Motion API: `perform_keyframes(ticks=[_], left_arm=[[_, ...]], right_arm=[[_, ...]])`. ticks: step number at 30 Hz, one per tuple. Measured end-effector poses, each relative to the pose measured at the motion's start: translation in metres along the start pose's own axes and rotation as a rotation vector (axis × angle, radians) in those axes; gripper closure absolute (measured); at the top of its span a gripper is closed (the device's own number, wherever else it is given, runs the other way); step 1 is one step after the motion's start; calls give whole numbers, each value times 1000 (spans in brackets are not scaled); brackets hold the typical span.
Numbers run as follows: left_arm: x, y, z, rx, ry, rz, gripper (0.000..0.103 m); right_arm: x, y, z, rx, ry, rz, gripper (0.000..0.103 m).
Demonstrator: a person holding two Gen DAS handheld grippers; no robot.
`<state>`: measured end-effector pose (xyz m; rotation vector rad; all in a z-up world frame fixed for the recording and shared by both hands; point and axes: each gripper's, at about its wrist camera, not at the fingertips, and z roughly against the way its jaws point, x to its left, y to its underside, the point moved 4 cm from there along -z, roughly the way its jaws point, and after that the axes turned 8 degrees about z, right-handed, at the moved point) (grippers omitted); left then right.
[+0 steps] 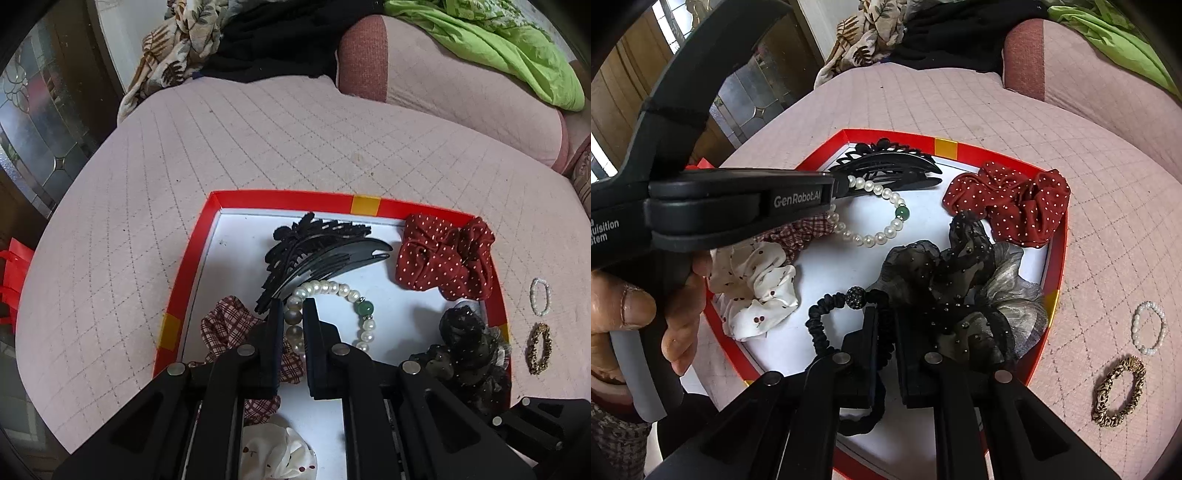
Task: Organize jewelry
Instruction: 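Move both tools back toward the blue bead and leopard-print bracelets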
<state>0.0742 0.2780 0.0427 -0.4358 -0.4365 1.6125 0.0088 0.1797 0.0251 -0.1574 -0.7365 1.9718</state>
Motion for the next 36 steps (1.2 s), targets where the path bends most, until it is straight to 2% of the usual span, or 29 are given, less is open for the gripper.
perform_keyframes(ticks=[2,4,5,15,19,21,25,29,31,36], left_arm=[[0,-1,5,-6,-1,8,88],[2,-3,13,-20,5,25,72],[3,-3,18,-31,4,33,70],[-3,1,72,-117,-23,58,65],[-12,7,94,-145,-9,65,60],[-21,12,107,-157,3,58,60],[-38,19,126,-170,38,45,59],[-67,31,142,-178,97,27,56],[-84,36,144,-177,118,8,56],[-144,55,132,-152,156,-96,56]], right_arm=[[0,2,3,-2,-9,-4,80],[0,4,8,-10,-15,-6,72],[1,4,11,-15,-15,-4,70],[0,10,51,-70,-32,-9,65],[-12,15,74,-103,-26,-25,52],[-20,22,88,-118,-18,-36,50],[-56,45,118,-139,37,-61,48],[-106,76,141,-128,136,-106,46],[-138,94,151,-112,191,-154,46],[-196,123,171,-109,251,-283,46]])
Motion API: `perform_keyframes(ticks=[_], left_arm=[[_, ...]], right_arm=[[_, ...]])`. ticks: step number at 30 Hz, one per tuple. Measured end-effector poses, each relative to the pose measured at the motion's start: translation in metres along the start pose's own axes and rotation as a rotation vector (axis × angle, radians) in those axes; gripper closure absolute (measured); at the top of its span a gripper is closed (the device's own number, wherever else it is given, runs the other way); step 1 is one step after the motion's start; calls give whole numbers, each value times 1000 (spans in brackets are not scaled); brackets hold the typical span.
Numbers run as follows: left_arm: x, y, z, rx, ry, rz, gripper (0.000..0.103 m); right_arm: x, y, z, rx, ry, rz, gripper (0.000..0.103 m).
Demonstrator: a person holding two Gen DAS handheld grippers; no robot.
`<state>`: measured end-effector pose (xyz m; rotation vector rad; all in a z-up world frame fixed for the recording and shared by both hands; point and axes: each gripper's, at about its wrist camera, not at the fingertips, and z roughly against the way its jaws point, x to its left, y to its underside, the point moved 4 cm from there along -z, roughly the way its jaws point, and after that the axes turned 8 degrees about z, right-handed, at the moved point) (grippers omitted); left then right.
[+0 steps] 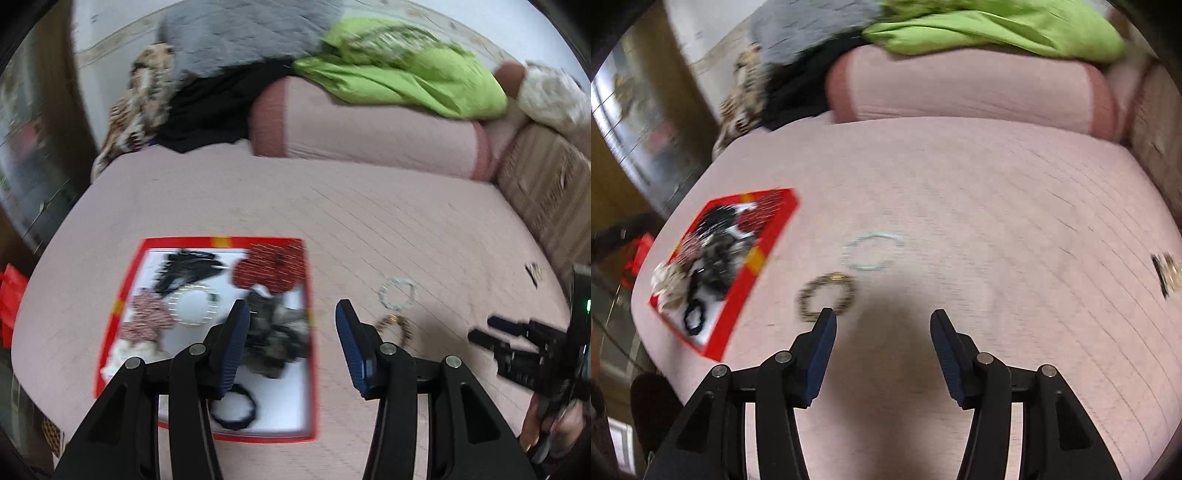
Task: Organize jewelry
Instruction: 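Move both tools back toward the blue bead and leopard-print bracelets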
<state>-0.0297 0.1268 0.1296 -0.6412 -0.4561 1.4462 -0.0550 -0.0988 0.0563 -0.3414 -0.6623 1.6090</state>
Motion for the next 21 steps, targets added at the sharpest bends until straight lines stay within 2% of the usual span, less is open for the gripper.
perform_keyframes(ticks=[4,10,15,21], left_arm=[[-41,20,-28,55,39,-56,56],[-80,47,-74,133,90,-108,56],[-83,59,-104,182,92,-80,56],[-73,63,-124,203,91,-44,56]], right_arm=[[-22,-2,-7,3,10,-38,46],[-24,-13,-34,19,3,-12,46],[-19,-23,-59,42,-8,31,46],[-11,-37,-88,71,-4,80,46]])
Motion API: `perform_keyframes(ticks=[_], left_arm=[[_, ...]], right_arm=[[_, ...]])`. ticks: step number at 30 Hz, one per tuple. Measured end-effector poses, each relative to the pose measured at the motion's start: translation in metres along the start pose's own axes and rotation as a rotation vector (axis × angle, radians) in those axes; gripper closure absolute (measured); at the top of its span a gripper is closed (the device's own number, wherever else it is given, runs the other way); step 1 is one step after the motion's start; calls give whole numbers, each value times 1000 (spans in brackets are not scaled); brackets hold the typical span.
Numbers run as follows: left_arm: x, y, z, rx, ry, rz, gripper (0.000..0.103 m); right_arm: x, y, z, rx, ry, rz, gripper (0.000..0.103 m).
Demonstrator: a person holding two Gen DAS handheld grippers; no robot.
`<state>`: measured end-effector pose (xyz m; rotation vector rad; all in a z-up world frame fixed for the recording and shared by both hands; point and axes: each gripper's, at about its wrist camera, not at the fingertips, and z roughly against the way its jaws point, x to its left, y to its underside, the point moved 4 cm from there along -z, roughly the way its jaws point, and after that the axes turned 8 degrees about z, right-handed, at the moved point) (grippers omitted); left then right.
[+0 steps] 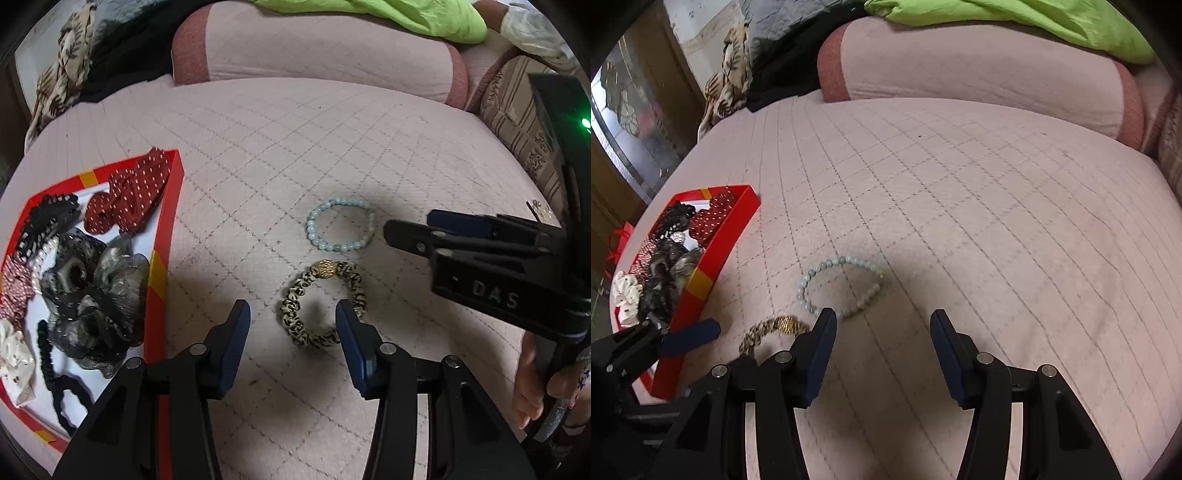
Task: Organize jewelry
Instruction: 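Move both tools back toward the blue bead and leopard-print bracelets, then grasp the leopard-print bracelet with the left tool while the right tool grasps the blue bead bracelet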
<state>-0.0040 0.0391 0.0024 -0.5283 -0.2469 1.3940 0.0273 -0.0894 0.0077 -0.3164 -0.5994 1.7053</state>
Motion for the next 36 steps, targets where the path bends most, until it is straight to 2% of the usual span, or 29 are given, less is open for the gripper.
perform_keyframes(ticks=[5,14,21,24,26,29,30,31,32,36], left_arm=[[3,2,-13,28,19,15,59],[5,3,-20,-9,21,18,60],[3,2,-24,-30,8,16,59],[1,4,-25,-36,1,22,59],[0,4,-25,-37,-4,25,59],[-2,6,-24,-34,-21,23,63],[-3,6,-23,-33,-30,21,73],[-3,5,-22,-31,-36,16,88],[-5,5,-21,-24,-32,9,96],[-7,3,-17,-6,-5,11,97]], right_arm=[[5,-7,-21,30,16,31,46],[8,-9,-35,33,74,79,46],[9,-12,-40,25,82,86,47],[11,-12,-40,16,88,90,56],[12,-12,-39,10,88,88,70],[14,-12,-38,6,83,83,86],[16,-12,-38,4,84,84,88],[16,-12,-37,3,86,83,93],[17,-11,-36,0,89,79,96],[13,-8,-30,-5,77,42,97]])
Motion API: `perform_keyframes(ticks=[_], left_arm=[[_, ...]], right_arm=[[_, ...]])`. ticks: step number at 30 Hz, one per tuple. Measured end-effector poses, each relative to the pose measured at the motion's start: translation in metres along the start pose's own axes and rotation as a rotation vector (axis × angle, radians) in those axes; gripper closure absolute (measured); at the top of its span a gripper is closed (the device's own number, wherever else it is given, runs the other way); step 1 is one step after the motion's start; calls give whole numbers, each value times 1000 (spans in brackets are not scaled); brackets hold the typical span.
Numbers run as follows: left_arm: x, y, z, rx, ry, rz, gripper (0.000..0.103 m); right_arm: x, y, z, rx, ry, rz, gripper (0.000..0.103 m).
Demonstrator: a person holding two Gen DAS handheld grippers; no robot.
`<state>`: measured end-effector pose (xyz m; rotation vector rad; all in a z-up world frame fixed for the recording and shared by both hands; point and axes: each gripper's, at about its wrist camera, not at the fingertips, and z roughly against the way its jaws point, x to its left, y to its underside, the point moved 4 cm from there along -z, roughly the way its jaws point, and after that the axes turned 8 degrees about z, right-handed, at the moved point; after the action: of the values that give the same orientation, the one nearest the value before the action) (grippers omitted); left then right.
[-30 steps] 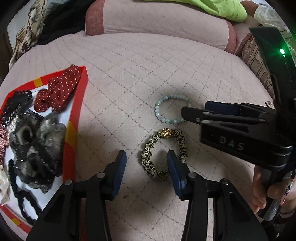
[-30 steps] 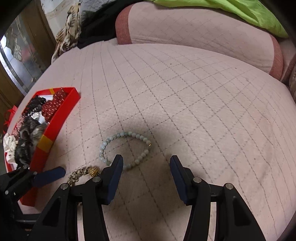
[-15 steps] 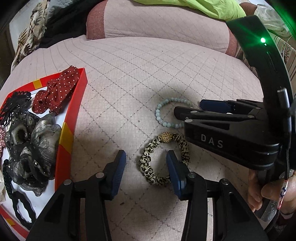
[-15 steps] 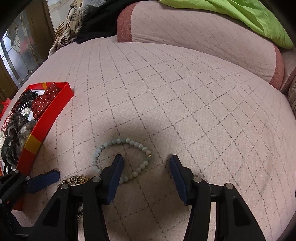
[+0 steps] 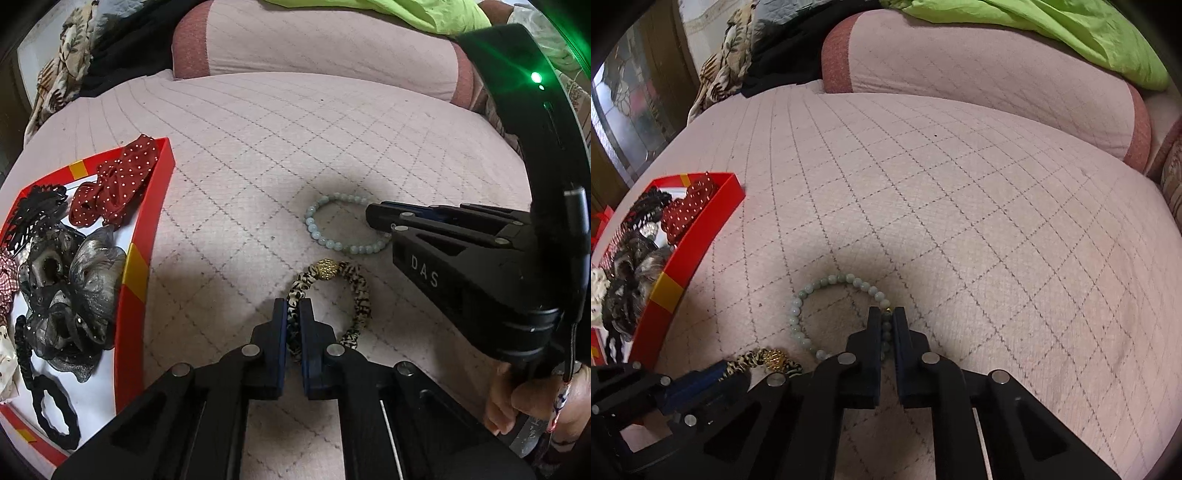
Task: Organize jewelry
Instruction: 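Grasp the leopard-print bracelet with the left tool while the right tool grasps the blue bead bracelet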
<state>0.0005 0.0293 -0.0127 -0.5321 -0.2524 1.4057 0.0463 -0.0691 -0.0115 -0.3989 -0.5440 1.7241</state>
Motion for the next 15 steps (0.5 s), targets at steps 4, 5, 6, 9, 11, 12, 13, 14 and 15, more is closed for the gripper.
perform_keyframes(ticks=[4,5,6,9,11,12,13,14,15], left_arm=[[-1,5,7,4,15,4,98],[-2,6,10,3,18,4,98],[-3,8,12,1,19,4,98],[-5,10,22,-7,29,3,98],[-6,10,30,-19,37,3,98],[-7,11,35,-27,40,2,98],[-7,10,38,-31,43,2,98],[-8,9,43,-38,48,2,98],[-9,9,45,-43,50,1,98]], right_arm=[[-4,5,9,-6,-11,-28,97],[-6,7,12,-8,-13,-37,97],[-6,7,15,-11,-17,-48,97],[-10,11,25,-24,-28,-75,97],[-10,12,34,-38,-33,-86,97],[-10,13,40,-49,-36,-91,97],[-10,13,44,-55,-38,-94,97],[-10,14,48,-61,-41,-98,97],[-10,14,50,-64,-42,-99,97]])
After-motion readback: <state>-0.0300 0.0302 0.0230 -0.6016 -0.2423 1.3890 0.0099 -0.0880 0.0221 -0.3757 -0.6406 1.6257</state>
